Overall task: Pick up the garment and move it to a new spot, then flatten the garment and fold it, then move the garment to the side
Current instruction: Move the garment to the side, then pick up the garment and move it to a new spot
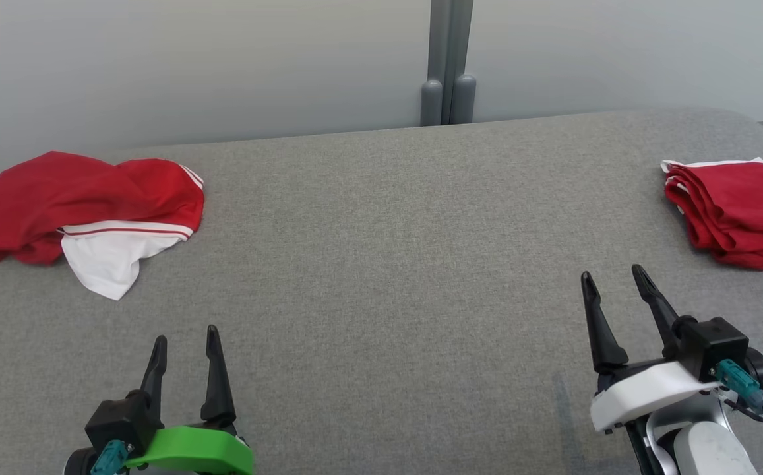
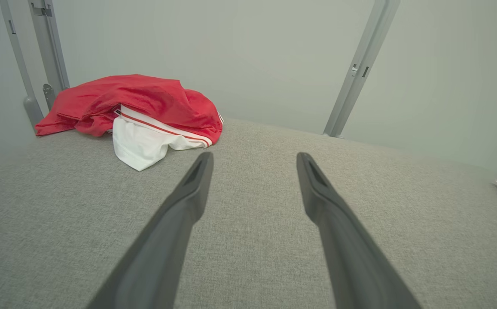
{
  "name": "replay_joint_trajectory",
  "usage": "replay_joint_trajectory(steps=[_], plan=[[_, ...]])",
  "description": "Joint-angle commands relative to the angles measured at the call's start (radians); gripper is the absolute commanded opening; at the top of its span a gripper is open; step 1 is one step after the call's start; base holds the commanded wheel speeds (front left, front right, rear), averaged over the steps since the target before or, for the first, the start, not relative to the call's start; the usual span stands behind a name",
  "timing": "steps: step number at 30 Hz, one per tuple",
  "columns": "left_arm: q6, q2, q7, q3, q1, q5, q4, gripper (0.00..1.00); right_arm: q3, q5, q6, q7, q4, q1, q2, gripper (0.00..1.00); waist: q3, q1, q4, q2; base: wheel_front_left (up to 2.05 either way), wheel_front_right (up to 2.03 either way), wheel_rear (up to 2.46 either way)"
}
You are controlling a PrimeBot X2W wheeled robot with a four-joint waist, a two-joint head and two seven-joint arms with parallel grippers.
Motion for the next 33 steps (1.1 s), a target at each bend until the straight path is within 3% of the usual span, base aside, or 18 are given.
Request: replay_joint_trajectory(steps=[1, 33], plan=[[-0.006, -0.002, -0.005, 0.002, 0.005, 0.012, 0.002, 1.0, 0.002, 0.011, 0.0, -0.002, -0.015, 0.025, -0.001, 1.0, 0.0, 0.0001, -0.002, 0.0, 0.0, 0.0, 0.0], [-0.038, -0.023, -0.004, 0.008, -0.014, 0.031, 0.059, 1.0, 0.013, 0.046, 0.0, -0.018, -0.031, 0.072, -0.001, 1.0, -0.014, 0.0001, -0.011, 0.0, 0.0, 0.0, 0.0]])
